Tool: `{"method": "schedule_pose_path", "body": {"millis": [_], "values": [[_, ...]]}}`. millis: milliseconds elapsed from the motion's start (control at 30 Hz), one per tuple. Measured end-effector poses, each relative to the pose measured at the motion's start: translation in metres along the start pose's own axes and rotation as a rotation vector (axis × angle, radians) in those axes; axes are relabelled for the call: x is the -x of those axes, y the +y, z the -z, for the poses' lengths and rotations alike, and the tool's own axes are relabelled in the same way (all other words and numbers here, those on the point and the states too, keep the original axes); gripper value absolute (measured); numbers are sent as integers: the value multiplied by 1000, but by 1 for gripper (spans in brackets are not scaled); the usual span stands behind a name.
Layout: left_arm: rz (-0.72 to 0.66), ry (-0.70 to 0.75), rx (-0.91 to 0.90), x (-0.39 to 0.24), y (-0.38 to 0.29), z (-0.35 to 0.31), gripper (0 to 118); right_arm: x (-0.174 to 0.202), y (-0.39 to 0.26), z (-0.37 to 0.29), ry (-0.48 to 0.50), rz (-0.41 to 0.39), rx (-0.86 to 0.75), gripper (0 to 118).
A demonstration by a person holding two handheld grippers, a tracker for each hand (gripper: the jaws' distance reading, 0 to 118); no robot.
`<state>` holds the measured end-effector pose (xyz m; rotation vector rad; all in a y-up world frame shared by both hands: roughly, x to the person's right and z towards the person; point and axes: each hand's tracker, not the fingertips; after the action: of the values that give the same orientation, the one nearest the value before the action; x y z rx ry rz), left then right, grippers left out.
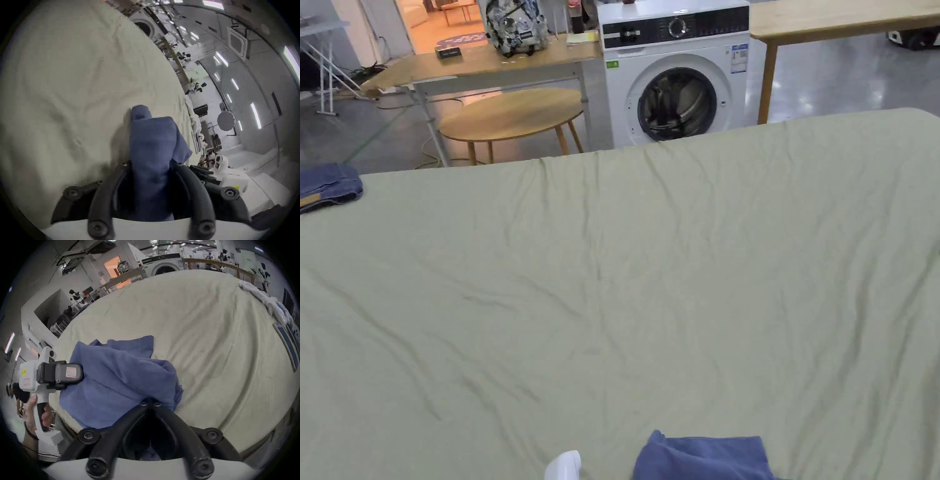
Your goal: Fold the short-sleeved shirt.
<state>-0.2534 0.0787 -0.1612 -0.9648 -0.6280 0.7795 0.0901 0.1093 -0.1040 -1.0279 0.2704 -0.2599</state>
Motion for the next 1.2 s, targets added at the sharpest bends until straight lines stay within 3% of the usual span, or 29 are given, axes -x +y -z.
{"method": "schedule_pose_path", "body": {"millis": [100,233,367,467,600,633,700,733,800,867,967,1033,1200], "values": [[-2,-10,-30,-7,8,-39,29,-4,6,-21,99,63,-72,0],[34,187,-253,14,28,-150,29,-4,14,-42,41,-33,-177,0],[-65,369,-398,64,39,-261,29,-9,15,-49,69,-42,-189,0],[-90,532,-461,79,48,-303,29,-13,17,-39,51,-47,-163,0],[-122,497,-476,99,57,-316,29,-11,21,-35,74,-53,-139,0],[-123,557,-522,97,55,-315,29,-10,24,-36,88,-53,-142,0],[-146,718,-509,91,60,-321,38,-9,29,-40,68,-55,-175,0],[-148,797,-512,81,58,-324,50,-10,32,-44,68,-71,-195,0],[65,940,-583,50,60,-340,53,-12,41,-51,56,-102,-247,0],[161,980,-666,13,57,-351,53,-14,52,-58,41,-123,-274,0],[352,941,-808,-62,43,-350,53,-17,74,-70,14,-154,-364,0],[567,885,-924,-111,36,-341,53,-13,92,-81,-7,-176,-441,0],[672,703,-999,-161,37,-290,53,10,128,-106,-64,-241,-653,0]]}}
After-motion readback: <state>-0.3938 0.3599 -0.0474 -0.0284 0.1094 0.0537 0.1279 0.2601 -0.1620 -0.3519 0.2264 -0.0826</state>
